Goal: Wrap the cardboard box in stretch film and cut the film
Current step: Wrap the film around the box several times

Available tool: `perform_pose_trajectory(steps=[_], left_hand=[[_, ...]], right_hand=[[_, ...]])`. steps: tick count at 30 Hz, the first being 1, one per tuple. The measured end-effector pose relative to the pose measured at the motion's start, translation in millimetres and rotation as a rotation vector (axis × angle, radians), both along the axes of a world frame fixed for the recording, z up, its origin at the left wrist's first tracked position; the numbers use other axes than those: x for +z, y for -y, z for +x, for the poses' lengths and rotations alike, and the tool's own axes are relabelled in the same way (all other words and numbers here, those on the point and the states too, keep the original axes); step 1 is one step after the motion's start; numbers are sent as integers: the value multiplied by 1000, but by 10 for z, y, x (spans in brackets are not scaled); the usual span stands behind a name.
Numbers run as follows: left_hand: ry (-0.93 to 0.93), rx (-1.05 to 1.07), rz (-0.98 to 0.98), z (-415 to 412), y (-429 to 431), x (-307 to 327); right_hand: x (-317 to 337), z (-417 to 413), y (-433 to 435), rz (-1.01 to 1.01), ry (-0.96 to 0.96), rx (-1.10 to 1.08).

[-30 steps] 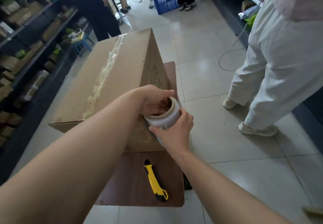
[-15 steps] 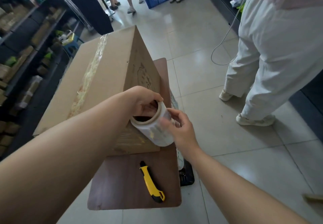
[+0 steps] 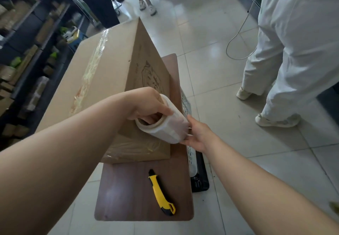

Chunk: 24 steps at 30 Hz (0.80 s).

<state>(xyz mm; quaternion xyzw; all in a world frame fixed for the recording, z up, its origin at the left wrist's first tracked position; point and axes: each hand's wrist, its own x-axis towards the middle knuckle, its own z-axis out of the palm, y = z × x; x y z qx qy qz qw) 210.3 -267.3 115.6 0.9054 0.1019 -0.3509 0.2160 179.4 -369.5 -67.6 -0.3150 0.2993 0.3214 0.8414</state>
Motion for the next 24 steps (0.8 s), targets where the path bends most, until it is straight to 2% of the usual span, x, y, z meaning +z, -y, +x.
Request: perform_pose_trajectory(steps=[5,9,11,14,18,21,24], left_hand=[[-19,-71,89,132,-10,7],[-88,213,-120,224,22,-46],[-57,324,-125,294,65,-108],[-21,327,-84,392,151,-153],[-30,166,-22,498,209,-133],[22,-123,183,576,172,-112],[0,-272,310,692,103,-83]], right_hand=[[-74,80,9,130,-62,-26],[-155,90,-28,229,-60,-139],[-196,104,-57,278,-63,-182],[-251,160,-90,321,-39,-201],[-307,323,-59,252,-18,-175],[-299,486,-10,192,-5,-161],[-228,669,51,172,38,-128]])
